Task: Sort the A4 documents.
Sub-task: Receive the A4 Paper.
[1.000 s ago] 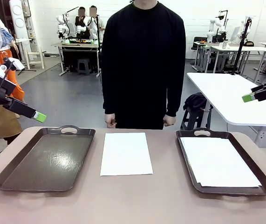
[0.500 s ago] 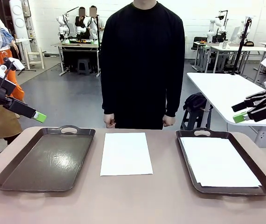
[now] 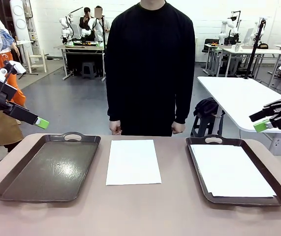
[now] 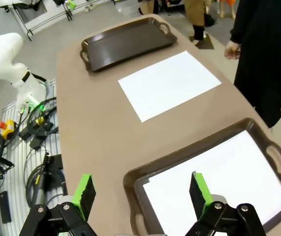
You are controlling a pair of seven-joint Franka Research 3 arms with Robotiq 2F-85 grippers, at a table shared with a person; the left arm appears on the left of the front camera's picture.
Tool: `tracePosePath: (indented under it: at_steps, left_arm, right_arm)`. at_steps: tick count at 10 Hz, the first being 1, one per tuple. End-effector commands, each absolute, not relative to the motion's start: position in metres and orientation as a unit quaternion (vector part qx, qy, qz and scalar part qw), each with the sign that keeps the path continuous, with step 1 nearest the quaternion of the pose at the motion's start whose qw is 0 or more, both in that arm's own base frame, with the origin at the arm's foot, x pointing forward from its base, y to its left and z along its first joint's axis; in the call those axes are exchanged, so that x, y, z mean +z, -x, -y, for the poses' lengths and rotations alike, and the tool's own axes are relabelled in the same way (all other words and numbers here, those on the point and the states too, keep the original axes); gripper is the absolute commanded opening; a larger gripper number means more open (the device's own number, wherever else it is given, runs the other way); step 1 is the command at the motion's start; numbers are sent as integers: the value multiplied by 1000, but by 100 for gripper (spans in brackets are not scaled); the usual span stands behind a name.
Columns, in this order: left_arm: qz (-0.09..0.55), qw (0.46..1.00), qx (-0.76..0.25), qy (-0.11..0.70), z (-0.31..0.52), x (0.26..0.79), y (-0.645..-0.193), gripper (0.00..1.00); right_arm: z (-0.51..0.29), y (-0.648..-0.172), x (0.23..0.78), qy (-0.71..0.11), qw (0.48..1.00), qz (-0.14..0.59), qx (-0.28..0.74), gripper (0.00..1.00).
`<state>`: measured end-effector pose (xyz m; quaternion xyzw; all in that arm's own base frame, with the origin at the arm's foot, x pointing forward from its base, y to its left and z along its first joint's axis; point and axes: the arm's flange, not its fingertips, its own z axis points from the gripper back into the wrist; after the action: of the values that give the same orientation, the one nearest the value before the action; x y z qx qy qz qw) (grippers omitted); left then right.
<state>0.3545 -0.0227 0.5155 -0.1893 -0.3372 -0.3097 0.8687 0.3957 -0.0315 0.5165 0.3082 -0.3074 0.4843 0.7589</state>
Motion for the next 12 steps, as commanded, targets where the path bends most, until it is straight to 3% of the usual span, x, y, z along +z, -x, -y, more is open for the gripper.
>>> tracePosePath:
  at_steps: [1, 12]
  left_arm:
    - [339, 865, -314, 196, 20, 514, -355, 100]
    - [339, 865, -314, 196, 20, 514, -355, 100]
  right_arm:
    - [33, -402, 523, -322, 770, 278, 476, 100]
    - [33, -402, 523, -324, 773, 277, 469, 100]
